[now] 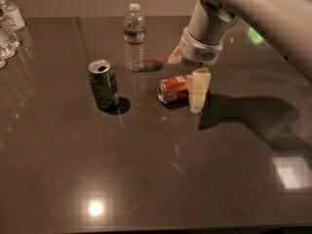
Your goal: Pick coke can
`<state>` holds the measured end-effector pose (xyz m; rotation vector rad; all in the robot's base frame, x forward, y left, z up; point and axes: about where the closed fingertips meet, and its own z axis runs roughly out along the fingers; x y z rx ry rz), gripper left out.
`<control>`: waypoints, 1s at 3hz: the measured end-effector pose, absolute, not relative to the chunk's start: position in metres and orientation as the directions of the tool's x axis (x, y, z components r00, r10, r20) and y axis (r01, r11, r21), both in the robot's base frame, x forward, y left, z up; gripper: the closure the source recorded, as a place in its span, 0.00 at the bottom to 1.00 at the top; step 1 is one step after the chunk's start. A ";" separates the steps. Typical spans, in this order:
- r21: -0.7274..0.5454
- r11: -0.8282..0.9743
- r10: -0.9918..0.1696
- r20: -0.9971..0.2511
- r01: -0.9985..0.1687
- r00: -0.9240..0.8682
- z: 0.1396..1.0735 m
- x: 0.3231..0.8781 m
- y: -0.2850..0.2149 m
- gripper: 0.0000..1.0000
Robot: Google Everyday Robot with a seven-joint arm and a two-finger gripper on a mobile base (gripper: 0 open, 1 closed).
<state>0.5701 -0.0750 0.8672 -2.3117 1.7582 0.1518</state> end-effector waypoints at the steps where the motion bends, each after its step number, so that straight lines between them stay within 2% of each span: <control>1: -0.090 -0.263 -0.941 -0.196 -0.961 0.276 0.856 0.570 -0.069 0.18; 3: -0.050 -0.253 -0.952 -0.164 -0.966 0.258 0.849 0.573 -0.069 0.64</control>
Offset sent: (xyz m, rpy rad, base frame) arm -0.0025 0.0062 -0.0214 -0.1048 0.0790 0.0089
